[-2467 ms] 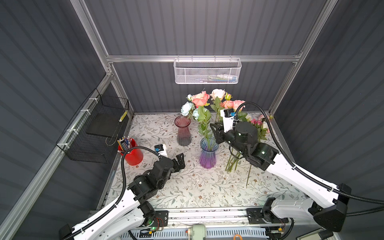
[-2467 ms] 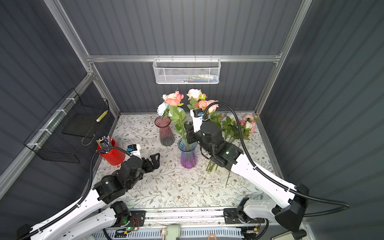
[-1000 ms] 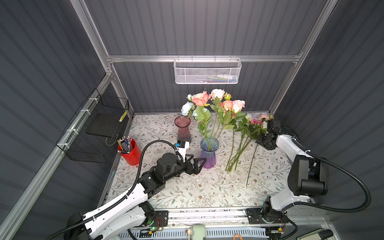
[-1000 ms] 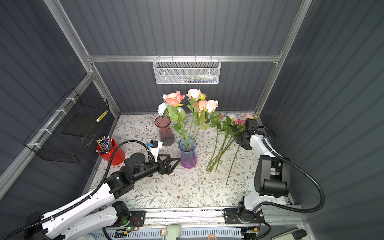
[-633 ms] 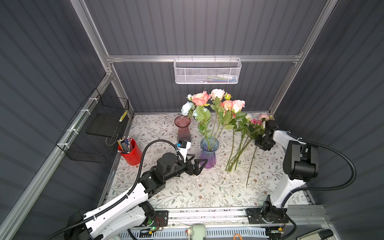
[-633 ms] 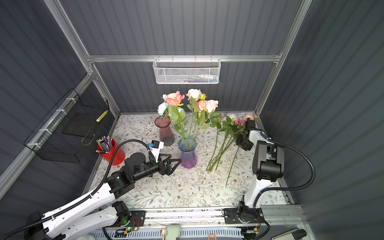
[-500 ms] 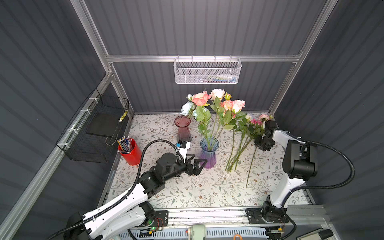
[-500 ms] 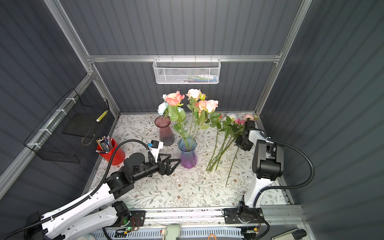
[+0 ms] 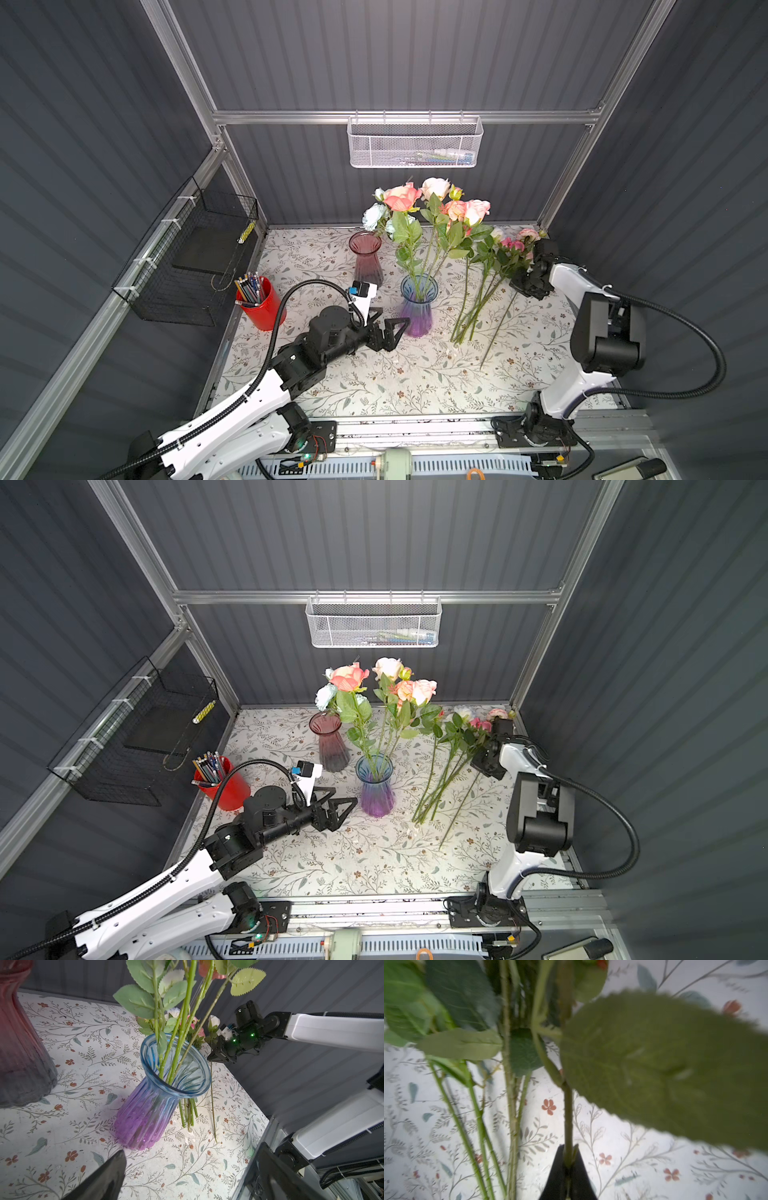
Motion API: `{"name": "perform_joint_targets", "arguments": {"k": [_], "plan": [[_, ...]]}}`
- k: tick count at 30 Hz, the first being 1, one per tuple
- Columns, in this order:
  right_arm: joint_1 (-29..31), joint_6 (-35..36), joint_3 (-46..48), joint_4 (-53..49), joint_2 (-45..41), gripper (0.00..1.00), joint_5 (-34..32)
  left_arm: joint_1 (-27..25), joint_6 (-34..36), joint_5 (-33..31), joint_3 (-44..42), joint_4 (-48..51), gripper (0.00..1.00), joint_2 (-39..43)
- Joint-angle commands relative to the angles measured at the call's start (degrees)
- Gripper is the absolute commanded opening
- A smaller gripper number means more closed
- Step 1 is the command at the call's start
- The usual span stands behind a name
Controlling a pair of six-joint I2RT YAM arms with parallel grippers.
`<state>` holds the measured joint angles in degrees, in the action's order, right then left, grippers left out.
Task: Arrange the flowers into the vase
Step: 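Grasp a white rose stem with the right gripper and lift it up, then move the white rose over the blue-purple vase and lower its stem in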
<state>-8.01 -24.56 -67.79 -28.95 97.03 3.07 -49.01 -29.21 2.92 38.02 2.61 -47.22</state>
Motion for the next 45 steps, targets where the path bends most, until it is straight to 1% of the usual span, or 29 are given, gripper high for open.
{"name": "perform_joint_targets", "arguments": {"k": [1, 4, 6, 7, 9, 10, 12, 14, 16, 19, 22, 24, 27, 32, 35, 39, 42, 45], "plan": [[2.7, -0.7, 1.6, 0.6, -7.9, 0.03, -3.0, 0.1, 2.0, -2.3, 2.8, 2.6, 0.99, 1.7], [4.9, -1.0, 2.8, 0.6, -16.6, 0.03, -5.2, 0.1, 2.1, -4.8, 3.4, 4.4, 0.99, 2.9], [6.5, -0.9, 2.3, -0.4, -22.4, 0.02, -6.9, 0.1, 1.8, -8.2, 3.9, 6.4, 0.99, 3.9], [7.8, -0.6, 1.8, -0.6, -25.9, 0.02, -7.9, 0.0, 1.1, -11.0, 4.0, 7.6, 0.99, 4.5], [10.5, 0.0, 0.8, -0.2, -30.8, 0.02, -9.4, 0.1, -1.3, -17.8, 3.8, 9.7, 0.99, 5.9], [12.5, 0.4, 0.0, 0.2, -34.0, 0.02, -10.4, 0.1, -3.7, -23.0, 3.4, 11.3, 0.99, 6.9], [16.5, 1.3, -1.9, 0.7, -38.1, 0.02, -12.9, 0.1, -9.5, -33.7, 2.7, 15.3, 0.99, 8.7], [21.2, 2.3, -3.7, 2.5, -41.3, 0.01, -15.5, 0.1, -17.0, -44.0, 2.1, 21.5, 0.99, 10.2], [25.5, 3.6, -4.7, 6.0, -43.5, 0.01, -16.4, 0.1, -22.7, -49.1, 2.0, 26.8, 0.99, 11.1], [31.0, 4.9, -5.9, 11.8, -45.3, 0.00, -18.7, 0.1, -24.5, -48.8, 1.5, 28.4, 0.99, 12.4], [34.7, 5.6, -8.2, 15.8, -44.5, 0.00, -19.1, 0.1, -24.6, -48.0, 1.6, 29.1, 1.00, 13.1], [37.0, 6.6, -11.3, 16.7, -41.9, 0.00, -18.4, 0.1, -25.4, -48.4, 2.2, 30.9, 0.99, 13.2], [40.7, 8.9, -16.7, 16.4, -37.0, 0.00, -19.1, 0.1, -26.0, -49.1, 2.9, 32.7, 0.99, 13.9], [46.2, 12.5, -24.2, 17.1, -29.6, 0.00, -19.5, 0.1, -24.9, -48.3, 3.3, 31.9, 0.99, 15.4], [48.4, 14.7, -26.9, 18.3, -26.2, 0.01, -19.8, 0.1, -24.7, -48.0, 3.7, 32.0, 0.99, 15.4], [49.1, 16.5, -28.4, 19.5, -22.1, 0.00, -20.3, 0.1, -24.4, -47.5, 3.8, 32.0, 1.00, 15.1], [49.2, 16.0, -27.4, 19.7, -20.1, 0.00, -19.4, 0.1, -24.3, -47.4, 3.8, 32.3, 0.99, 15.1], [50.0, 14.9, -24.2, 19.8, -19.7, 0.02, -19.2, 0.1, -24.4, -47.6, 3.3, 32.3, 0.99, 15.5]]}}
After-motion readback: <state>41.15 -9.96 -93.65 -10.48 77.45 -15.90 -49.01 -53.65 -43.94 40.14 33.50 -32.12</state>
